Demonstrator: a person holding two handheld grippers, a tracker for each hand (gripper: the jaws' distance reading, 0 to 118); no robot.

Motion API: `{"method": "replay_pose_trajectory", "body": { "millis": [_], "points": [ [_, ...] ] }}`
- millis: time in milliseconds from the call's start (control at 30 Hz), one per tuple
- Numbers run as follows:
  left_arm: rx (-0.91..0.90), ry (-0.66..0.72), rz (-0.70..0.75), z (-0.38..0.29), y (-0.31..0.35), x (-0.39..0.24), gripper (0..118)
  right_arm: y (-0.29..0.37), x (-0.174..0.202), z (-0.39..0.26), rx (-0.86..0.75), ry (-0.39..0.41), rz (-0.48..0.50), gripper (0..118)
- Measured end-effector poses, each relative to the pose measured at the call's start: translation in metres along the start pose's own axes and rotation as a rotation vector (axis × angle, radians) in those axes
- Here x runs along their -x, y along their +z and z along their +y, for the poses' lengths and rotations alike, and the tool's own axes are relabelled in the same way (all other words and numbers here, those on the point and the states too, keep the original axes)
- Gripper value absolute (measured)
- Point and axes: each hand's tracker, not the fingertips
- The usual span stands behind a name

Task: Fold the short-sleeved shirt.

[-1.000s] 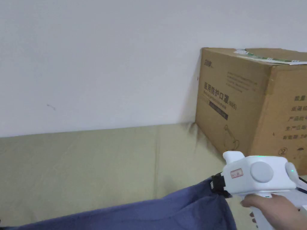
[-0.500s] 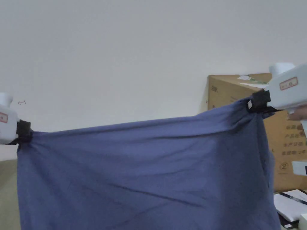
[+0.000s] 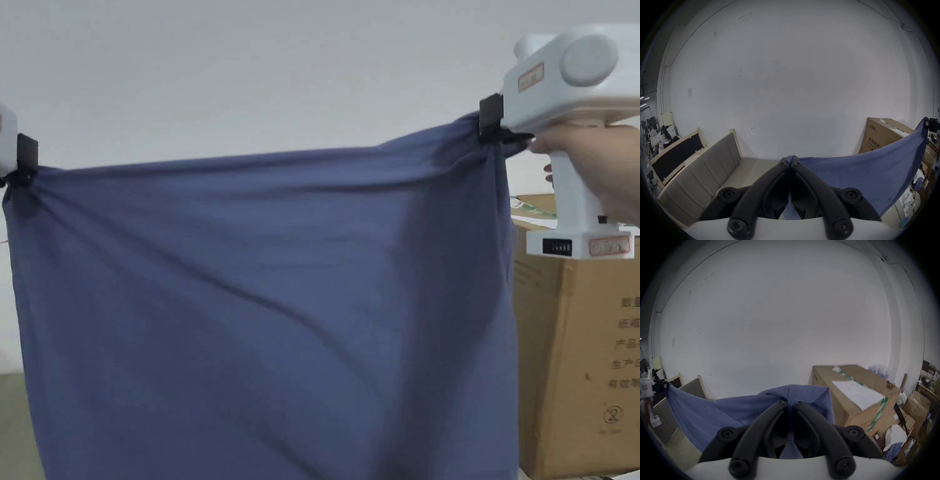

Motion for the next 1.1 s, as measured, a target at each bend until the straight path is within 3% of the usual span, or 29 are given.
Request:
{"method": "replay_pose_trajectory", "body": {
  "millis": [200, 367, 500, 567, 733, 833, 933, 1100],
  "points": [
    [-0.087, -0.024, 0.043, -0.007, -0.045, -0.009, 0, -0.042, 0.019, -0.002, -0.128, 0.039, -0.071, 4],
    [-0.093, -0.034, 0.046, -0.055, -0.075, -0.017, 0, -0.064, 0.023, -0.055, -0.155, 0.037, -0.084, 4],
    [0.110, 0.010, -0.022, -0.148, -0.104, -0.028, 0, -0.085, 0.025, -0.162, 0.021, 0.027, -0.095, 4],
    [0.238, 0.028, -0.049, -0.214, -0.114, -0.036, 0, -0.091, 0.025, -0.236, 0.139, -0.012, -0.036, 4],
    [0.561, 0.012, -0.085, -0.392, -0.096, -0.058, 0, -0.070, 0.025, -0.439, 0.602, -0.052, 0.035, 4],
    [0.718, -0.036, -0.131, -0.475, -0.063, -0.052, 0, -0.034, 0.015, -0.530, 0.889, 0.014, 0.036, 4],
    [0.794, -0.058, -0.172, -0.514, -0.015, -0.040, 0, 0.022, -0.003, -0.556, 0.948, -0.056, 0.143, 4],
    [0.767, -0.134, -0.214, -0.519, 0.065, -0.007, 0, 0.108, -0.029, -0.536, 0.967, 0.059, 0.211, 4]
  ]
}}
